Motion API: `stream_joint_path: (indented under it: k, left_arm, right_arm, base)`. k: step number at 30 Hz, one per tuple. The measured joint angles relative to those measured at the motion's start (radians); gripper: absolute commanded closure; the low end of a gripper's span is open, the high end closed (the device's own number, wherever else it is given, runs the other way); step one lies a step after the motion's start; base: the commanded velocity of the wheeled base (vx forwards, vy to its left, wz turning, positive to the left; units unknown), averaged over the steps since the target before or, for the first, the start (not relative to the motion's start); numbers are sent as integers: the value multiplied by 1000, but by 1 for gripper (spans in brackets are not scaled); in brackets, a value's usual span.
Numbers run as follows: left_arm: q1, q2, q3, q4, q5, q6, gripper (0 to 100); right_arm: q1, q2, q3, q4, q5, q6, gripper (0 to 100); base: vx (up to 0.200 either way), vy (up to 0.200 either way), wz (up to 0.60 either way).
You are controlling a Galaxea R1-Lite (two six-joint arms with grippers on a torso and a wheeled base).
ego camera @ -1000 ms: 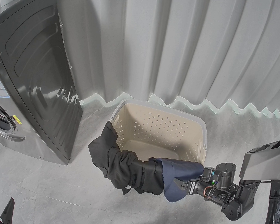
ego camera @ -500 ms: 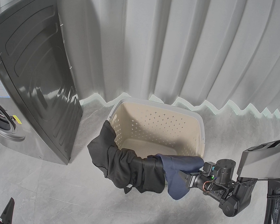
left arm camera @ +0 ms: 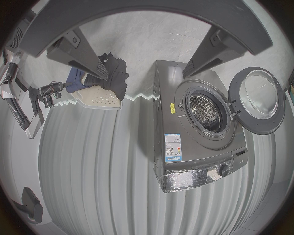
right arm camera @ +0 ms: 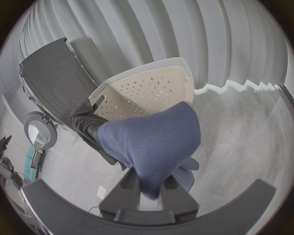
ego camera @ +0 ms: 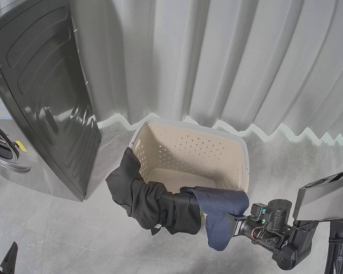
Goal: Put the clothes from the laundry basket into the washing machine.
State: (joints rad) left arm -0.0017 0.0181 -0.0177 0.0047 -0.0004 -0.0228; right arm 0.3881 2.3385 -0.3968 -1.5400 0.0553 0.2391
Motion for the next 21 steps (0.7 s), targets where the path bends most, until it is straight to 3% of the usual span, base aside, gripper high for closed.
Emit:
stream_joint_path:
  k: [12, 21]
  left_arm:
    - [0, 0, 0, 0, 0, 0, 0]
    - [0, 0, 0, 0, 0, 0, 0]
  right_arm:
    - [49, -287, 138, 12, 1, -4, 100]
    - [102, -466, 177, 17, -5, -13, 100]
  base:
    - [0, 0, 0]
    - [0, 0, 0]
